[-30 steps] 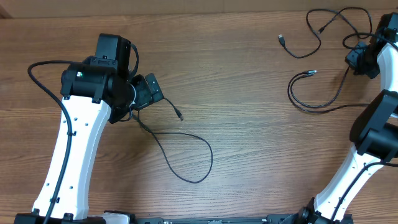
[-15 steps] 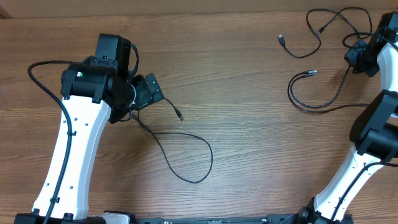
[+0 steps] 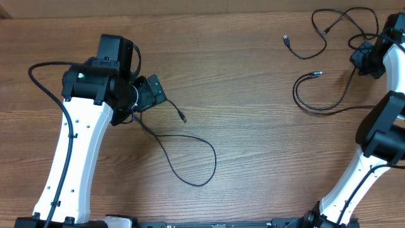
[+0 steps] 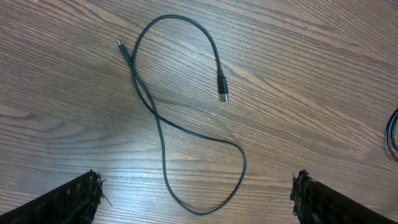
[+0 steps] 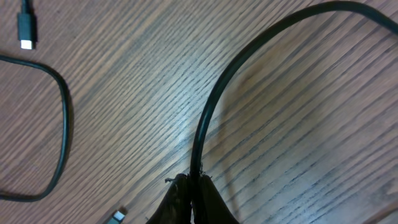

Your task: Untangle cables

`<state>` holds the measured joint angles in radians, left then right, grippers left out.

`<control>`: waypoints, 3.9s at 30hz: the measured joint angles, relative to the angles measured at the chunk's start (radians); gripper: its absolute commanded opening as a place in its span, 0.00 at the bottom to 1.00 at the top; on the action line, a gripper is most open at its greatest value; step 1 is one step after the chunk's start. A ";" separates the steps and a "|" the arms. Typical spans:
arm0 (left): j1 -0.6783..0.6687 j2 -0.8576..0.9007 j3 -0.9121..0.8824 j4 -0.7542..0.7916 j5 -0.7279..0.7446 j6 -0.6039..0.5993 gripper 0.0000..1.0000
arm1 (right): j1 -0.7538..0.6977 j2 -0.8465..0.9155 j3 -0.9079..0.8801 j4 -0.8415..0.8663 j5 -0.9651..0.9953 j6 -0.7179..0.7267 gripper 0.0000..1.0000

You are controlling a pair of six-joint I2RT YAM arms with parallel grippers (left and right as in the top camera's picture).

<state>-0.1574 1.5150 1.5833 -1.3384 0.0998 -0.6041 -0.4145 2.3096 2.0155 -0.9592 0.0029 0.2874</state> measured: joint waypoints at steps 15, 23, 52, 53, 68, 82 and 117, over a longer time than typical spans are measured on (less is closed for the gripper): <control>0.000 0.000 0.000 0.000 0.000 0.000 1.00 | 0.000 0.051 0.000 0.007 -0.003 0.000 0.04; 0.000 0.000 0.000 0.000 0.000 0.000 1.00 | 0.000 0.100 0.000 0.010 -0.004 0.000 0.04; 0.000 0.000 0.000 0.000 0.000 0.000 1.00 | -0.020 0.127 0.435 -0.312 -0.016 0.000 0.67; 0.000 0.000 0.000 0.000 0.000 0.000 1.00 | -0.027 0.124 0.486 -0.346 -0.013 0.002 0.71; 0.000 0.000 0.000 0.000 0.000 0.000 0.99 | -0.253 0.095 0.426 -0.528 0.050 0.013 0.92; 0.000 0.000 0.000 0.000 0.000 0.000 1.00 | -0.277 0.095 0.024 -0.295 0.027 0.071 0.56; 0.000 0.000 0.000 0.000 0.000 0.000 1.00 | -0.192 0.095 0.006 -0.240 -0.229 0.100 0.90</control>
<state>-0.1574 1.5150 1.5833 -1.3384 0.0998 -0.6041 -0.6064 2.4042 2.0220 -1.1992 -0.2260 0.3870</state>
